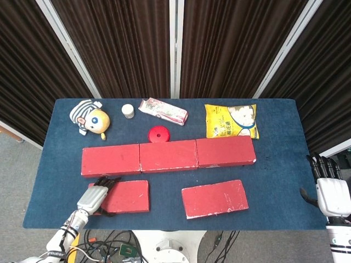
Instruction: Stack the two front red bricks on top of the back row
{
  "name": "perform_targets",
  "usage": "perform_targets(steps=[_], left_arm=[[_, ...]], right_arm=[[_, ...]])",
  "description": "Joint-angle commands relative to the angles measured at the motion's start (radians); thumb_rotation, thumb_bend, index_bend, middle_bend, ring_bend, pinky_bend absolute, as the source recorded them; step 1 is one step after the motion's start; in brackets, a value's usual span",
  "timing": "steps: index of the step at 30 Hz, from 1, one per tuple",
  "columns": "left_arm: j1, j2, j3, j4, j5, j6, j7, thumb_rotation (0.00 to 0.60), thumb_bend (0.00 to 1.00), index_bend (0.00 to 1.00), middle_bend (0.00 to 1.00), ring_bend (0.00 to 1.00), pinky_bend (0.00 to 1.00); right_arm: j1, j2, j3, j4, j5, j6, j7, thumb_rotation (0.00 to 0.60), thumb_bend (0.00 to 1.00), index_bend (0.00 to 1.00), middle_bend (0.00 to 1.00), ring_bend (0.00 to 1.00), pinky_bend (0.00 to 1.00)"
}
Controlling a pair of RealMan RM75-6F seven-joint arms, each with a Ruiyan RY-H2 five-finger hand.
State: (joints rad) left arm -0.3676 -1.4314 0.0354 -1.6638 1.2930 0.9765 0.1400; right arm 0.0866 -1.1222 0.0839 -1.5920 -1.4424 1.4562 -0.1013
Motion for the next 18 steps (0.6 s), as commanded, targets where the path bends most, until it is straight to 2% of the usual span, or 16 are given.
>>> perform_targets(steps=[1, 12, 14, 18], left_arm=[[0.002, 0.003, 0.002, -0.008, 0.008, 0.012, -0.001, 0.600, 0.00, 0.03, 0.16, 0.21, 0.02], [0.024, 0.059, 0.011, -0.102, 0.113, 0.113, -0.029, 0.600, 0.00, 0.03, 0.16, 0.21, 0.01], [0.020, 0.071, 0.001, -0.113, 0.119, 0.123, -0.035, 0.600, 0.00, 0.03, 0.16, 0.21, 0.02], [-0.021, 0.101, -0.059, -0.124, 0.062, 0.091, -0.020, 0.600, 0.00, 0.04, 0.15, 0.21, 0.02]], right_arm=[[-0.001, -0.001, 0.001, 0.002, 0.002, 0.001, 0.001, 0.600, 0.18, 0.00, 0.00, 0.00, 0.00], [-0.001, -0.002, 0.001, 0.003, 0.004, 0.001, 0.000, 0.600, 0.19, 0.00, 0.00, 0.00, 0.00], [-0.001, -0.002, 0.001, 0.002, 0.004, 0.000, -0.001, 0.600, 0.19, 0.00, 0.00, 0.00, 0.00], [-0.001, -0.001, 0.001, -0.001, 0.001, 0.003, -0.004, 0.600, 0.19, 0.00, 0.00, 0.00, 0.00]])
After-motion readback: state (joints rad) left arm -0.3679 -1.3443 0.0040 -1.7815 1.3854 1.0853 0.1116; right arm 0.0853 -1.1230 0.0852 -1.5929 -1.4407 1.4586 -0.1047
